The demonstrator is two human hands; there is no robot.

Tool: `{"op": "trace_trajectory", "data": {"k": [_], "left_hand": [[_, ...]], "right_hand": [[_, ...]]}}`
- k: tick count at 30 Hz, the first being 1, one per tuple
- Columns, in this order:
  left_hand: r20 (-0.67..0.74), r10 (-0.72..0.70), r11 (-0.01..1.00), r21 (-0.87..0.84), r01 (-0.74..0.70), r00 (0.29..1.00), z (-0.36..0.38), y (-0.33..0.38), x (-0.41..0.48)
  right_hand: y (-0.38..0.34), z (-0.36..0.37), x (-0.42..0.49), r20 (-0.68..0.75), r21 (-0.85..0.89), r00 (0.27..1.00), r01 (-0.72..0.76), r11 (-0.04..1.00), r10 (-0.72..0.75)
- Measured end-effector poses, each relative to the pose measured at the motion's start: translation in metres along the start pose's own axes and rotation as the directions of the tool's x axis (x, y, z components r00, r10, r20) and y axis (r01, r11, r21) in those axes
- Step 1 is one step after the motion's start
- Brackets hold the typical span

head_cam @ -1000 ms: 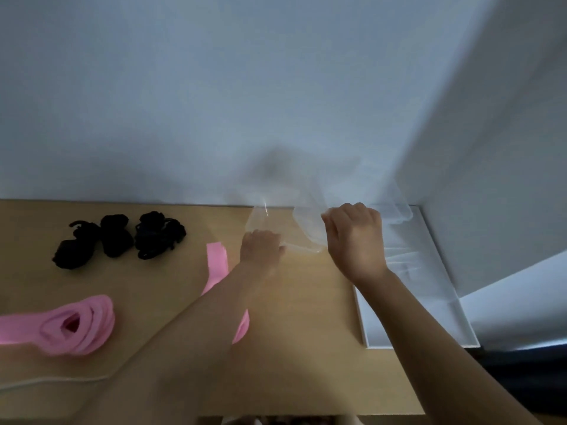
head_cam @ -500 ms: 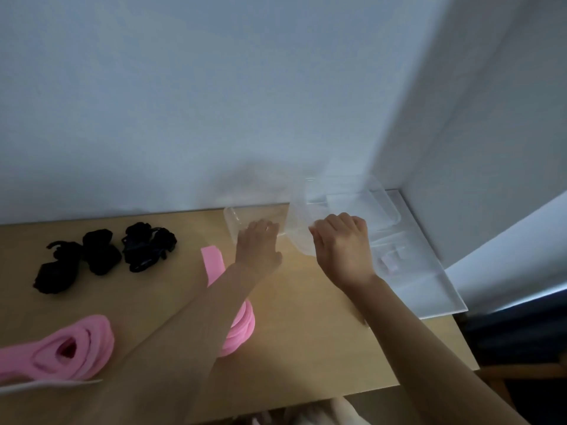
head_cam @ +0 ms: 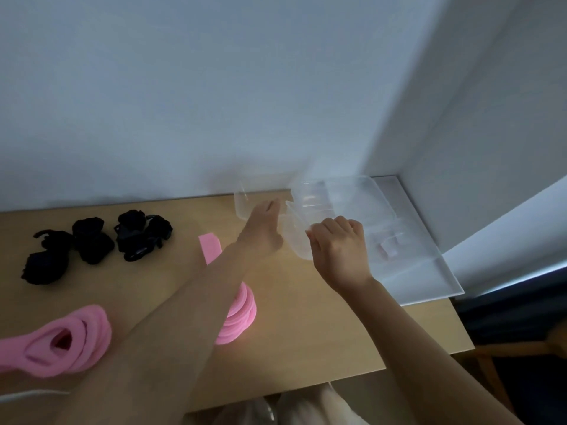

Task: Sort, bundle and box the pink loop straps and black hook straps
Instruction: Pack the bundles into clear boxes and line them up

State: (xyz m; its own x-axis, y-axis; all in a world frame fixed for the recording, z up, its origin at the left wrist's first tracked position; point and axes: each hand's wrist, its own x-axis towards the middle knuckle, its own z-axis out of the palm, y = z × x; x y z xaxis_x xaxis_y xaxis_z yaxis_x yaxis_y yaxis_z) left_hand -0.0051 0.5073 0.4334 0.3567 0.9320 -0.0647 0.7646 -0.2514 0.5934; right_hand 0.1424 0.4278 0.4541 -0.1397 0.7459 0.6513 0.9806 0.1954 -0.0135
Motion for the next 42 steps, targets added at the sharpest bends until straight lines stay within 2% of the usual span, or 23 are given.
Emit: {"op": "trace_trajectory", "data": {"k": [2, 4, 6, 8, 11, 13, 15, 17, 20, 22, 24, 26, 27, 29, 32, 34, 39, 41, 42], "left_hand": [[0.122, -0.023, 0.96, -0.274, 0.056, 0.992, 0.004, 0.009, -0.019], [0.205, -0.049, 0.911, -0.392, 0.128, 0.978, 0.011, 0.015, -0.036], [0.099, -0.039, 0.894, -0.442, 0.079, 0.994, 0.022, 0.018, -0.047], [-0.041, -0.099, 0.873, -0.483, 0.067, 0.994, 0.029, 0.02, -0.051], [-0.091, -0.101, 0.894, -0.444, 0.05, 0.991, 0.033, 0.015, -0.055], [-0.086, -0.07, 0.904, -0.426, 0.027, 0.994, 0.033, 0.008, -0.057], [-0.046, -0.089, 0.923, -0.379, 0.065, 0.995, 0.031, 0.001, -0.058], [-0.016, -0.095, 0.938, -0.335, 0.084, 0.995, 0.032, -0.008, -0.059], [-0.025, -0.258, 0.916, -0.324, 0.236, 0.966, 0.029, -0.016, -0.058], [-0.051, -0.306, 0.915, -0.291, 0.278, 0.951, 0.026, -0.016, -0.059], [-0.067, -0.236, 0.962, -0.158, 0.224, 0.969, 0.024, -0.011, -0.064], [-0.069, -0.083, 0.991, 0.095, 0.089, 0.994, 0.022, -0.006, -0.07], [-0.041, -0.014, 0.974, 0.225, 0.023, 0.999, 0.022, -0.006, -0.07], [0.039, 0.022, 0.913, 0.407, -0.035, 0.999, 0.022, -0.006, -0.07], [-0.005, 0.032, 0.855, 0.518, -0.025, 0.999, 0.019, -0.002, -0.081], [-0.04, 0.032, 0.864, 0.504, -0.007, 0.999, 0.02, 0.0, -0.09], [0.013, -0.026, 0.904, 0.427, 0.018, 1.0, 0.018, 0.004, -0.094], [-0.007, -0.013, 0.946, 0.324, 0.015, 1.0, 0.022, 0.017, -0.104], [-0.014, 0.043, 0.978, 0.203, -0.04, 0.999, 0.026, 0.027, -0.112]], "right_hand": [[-0.001, 0.001, -0.004, 0.025, 0.003, 0.999, -0.029, 1.0, 0.029], [-0.003, 0.003, -0.007, 0.027, 0.015, 0.999, -0.045, 0.999, 0.044], [-0.01, 0.003, -0.011, 0.029, 0.051, 0.999, -0.042, 0.998, 0.041], [-0.017, 0.002, -0.015, 0.06, 0.124, 0.997, -0.048, 0.991, 0.041], [-0.021, -0.003, -0.02, 0.136, 0.251, 0.989, -0.097, 0.963, 0.064], [-0.021, -0.007, -0.019, 0.166, 0.394, 0.98, -0.166, 0.904, 0.107], [-0.019, -0.011, -0.014, 0.159, 0.473, 0.972, -0.228, 0.851, 0.172], [-0.017, -0.015, -0.008, 0.113, 0.442, 0.978, -0.205, 0.873, 0.173], [-0.015, -0.022, 0.0, 0.064, 0.402, 0.987, -0.16, 0.902, 0.146], [-0.016, -0.028, 0.002, 0.033, 0.365, 0.99, -0.137, 0.921, 0.135], [-0.017, -0.031, 0.001, 0.008, 0.317, 0.991, -0.126, 0.94, 0.13], [-0.016, -0.033, -0.003, -0.006, 0.274, 0.993, -0.111, 0.955, 0.117], [-0.016, -0.033, -0.006, -0.012, 0.254, 0.994, -0.098, 0.962, 0.105], [-0.015, -0.034, -0.015, -0.021, 0.215, 0.996, -0.075, 0.974, 0.082], [-0.015, -0.039, -0.025, -0.049, 0.168, 0.997, -0.054, 0.984, 0.063], [-0.013, -0.045, -0.029, -0.076, 0.151, 0.996, -0.033, 0.988, 0.045], [-0.009, -0.058, -0.044, -0.04, 0.174, 0.999, 0.013, 0.985, -0.007], [-0.009, -0.063, -0.054, -0.006, 0.202, 1.0, 0.03, 0.979, -0.029], [-0.01, -0.065, -0.06, 0.015, 0.222, 0.999, 0.036, 0.974, -0.04]]}}
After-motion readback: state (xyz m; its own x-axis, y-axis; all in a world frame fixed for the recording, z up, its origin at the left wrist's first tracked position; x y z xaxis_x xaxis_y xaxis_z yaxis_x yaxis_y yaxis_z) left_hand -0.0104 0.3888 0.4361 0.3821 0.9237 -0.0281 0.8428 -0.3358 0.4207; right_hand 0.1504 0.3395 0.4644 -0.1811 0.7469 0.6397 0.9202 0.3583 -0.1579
